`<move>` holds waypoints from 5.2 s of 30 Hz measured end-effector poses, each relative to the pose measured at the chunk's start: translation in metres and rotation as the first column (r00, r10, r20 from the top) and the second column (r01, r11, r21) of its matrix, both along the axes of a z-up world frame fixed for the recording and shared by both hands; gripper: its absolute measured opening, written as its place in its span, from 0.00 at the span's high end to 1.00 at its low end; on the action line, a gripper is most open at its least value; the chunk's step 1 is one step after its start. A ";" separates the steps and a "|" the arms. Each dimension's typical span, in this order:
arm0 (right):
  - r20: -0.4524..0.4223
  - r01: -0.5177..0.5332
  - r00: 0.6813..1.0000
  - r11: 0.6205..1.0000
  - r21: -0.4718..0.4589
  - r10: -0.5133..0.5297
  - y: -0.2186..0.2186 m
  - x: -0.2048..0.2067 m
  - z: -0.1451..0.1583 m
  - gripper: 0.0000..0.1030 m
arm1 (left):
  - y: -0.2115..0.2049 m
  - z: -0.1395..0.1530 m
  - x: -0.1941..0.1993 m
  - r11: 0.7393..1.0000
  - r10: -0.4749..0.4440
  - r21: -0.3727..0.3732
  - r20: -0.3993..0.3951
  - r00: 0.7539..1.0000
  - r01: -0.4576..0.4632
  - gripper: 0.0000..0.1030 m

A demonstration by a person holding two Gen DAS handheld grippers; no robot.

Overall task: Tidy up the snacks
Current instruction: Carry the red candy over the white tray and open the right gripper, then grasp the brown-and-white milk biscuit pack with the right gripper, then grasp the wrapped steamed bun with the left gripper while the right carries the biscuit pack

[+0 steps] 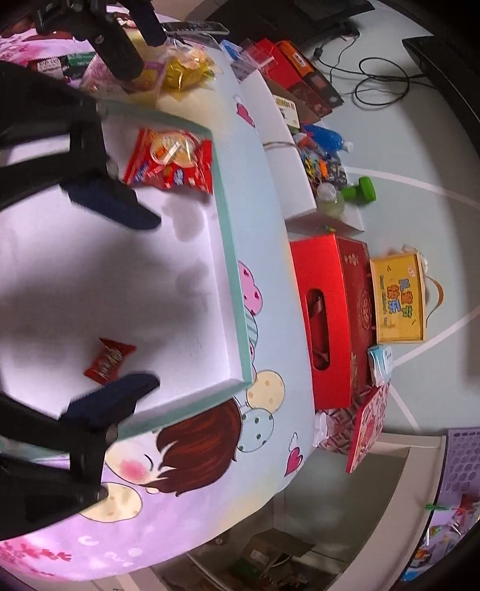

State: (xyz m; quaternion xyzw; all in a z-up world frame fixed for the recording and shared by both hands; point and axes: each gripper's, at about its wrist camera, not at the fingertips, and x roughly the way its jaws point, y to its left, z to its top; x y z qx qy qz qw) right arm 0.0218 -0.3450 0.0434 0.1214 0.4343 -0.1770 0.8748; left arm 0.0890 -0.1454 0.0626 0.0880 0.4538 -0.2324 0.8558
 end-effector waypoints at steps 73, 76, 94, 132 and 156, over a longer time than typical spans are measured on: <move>-0.031 -0.518 0.854 0.855 0.029 0.519 0.270 -0.014 -0.065 0.01 | 0.220 -0.062 0.006 0.902 0.431 0.133 -0.220 0.875 -0.410 0.05; -0.048 -0.527 0.848 0.849 0.030 0.528 0.273 -0.014 -0.072 0.04 | 0.218 -0.064 0.007 0.904 0.427 0.139 -0.222 0.876 -0.405 0.05; -0.031 -0.538 0.842 0.843 -0.016 0.538 0.282 -0.016 -0.069 0.34 | 0.212 -0.062 0.007 0.908 0.417 0.147 -0.209 0.885 -0.393 0.05; 0.156 -0.242 0.957 0.969 -0.050 0.246 0.146 0.014 0.022 0.34 | 0.153 -0.016 0.053 0.947 0.247 -0.173 -0.146 0.958 -0.270 0.11; 0.184 -0.222 0.961 0.973 0.057 0.208 0.123 0.014 0.006 0.34 | 0.126 -0.033 0.052 0.967 0.205 -0.121 -0.154 0.967 -0.224 0.48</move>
